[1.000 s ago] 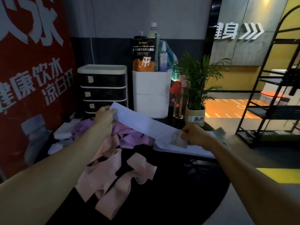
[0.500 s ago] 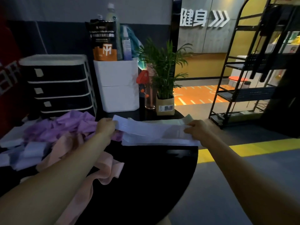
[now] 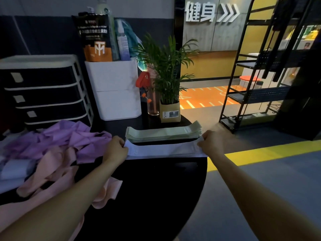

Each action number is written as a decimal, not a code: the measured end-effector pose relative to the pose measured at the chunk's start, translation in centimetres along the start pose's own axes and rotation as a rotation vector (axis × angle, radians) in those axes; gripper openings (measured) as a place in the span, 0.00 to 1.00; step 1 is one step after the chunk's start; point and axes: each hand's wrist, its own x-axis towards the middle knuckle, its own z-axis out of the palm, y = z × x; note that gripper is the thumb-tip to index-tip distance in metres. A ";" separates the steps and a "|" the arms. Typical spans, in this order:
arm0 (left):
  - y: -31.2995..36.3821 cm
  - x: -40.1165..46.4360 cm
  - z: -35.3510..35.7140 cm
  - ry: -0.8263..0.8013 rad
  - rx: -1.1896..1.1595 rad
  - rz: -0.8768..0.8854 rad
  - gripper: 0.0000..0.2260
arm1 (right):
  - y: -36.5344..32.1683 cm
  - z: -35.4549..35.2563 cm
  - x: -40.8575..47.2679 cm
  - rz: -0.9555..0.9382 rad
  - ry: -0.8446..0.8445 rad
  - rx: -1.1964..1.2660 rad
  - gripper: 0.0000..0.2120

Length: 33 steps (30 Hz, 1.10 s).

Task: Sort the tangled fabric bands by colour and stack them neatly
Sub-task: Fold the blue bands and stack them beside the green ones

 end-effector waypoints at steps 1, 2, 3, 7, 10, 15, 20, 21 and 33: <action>-0.1 0.0 0.0 0.007 0.001 0.007 0.06 | 0.0 0.2 0.0 0.005 -0.003 0.003 0.15; -0.1 0.0 0.0 0.017 -0.005 0.018 0.06 | -0.1 0.4 0.0 0.005 -0.004 0.014 0.13; -0.2 0.0 0.0 0.030 -0.020 0.026 0.06 | -0.2 0.5 -0.1 -0.004 0.001 0.033 0.10; -0.6 -0.2 -0.1 0.082 -0.116 0.071 0.05 | -0.2 0.7 -0.6 -0.062 0.084 0.082 0.05; -0.7 -0.4 0.0 0.094 -0.167 0.097 0.06 | 0.2 0.7 -0.8 -0.125 0.135 -0.004 0.15; -0.8 -0.3 0.2 0.087 -0.188 0.099 0.08 | 0.8 1.3 -0.8 -0.101 0.154 -0.045 0.10; -1.7 0.2 0.5 0.095 -0.171 0.105 0.08 | 1.0 1.3 -1.1 -0.044 0.164 -0.024 0.11; -1.8 0.2 0.5 0.099 -0.168 0.112 0.06 | 0.8 1.2 -1.4 -0.065 0.165 -0.035 0.12; -3.5 -0.4 0.4 0.015 -0.145 0.161 0.10 | -0.8 4.4 -5.5 -0.515 0.069 -0.047 0.08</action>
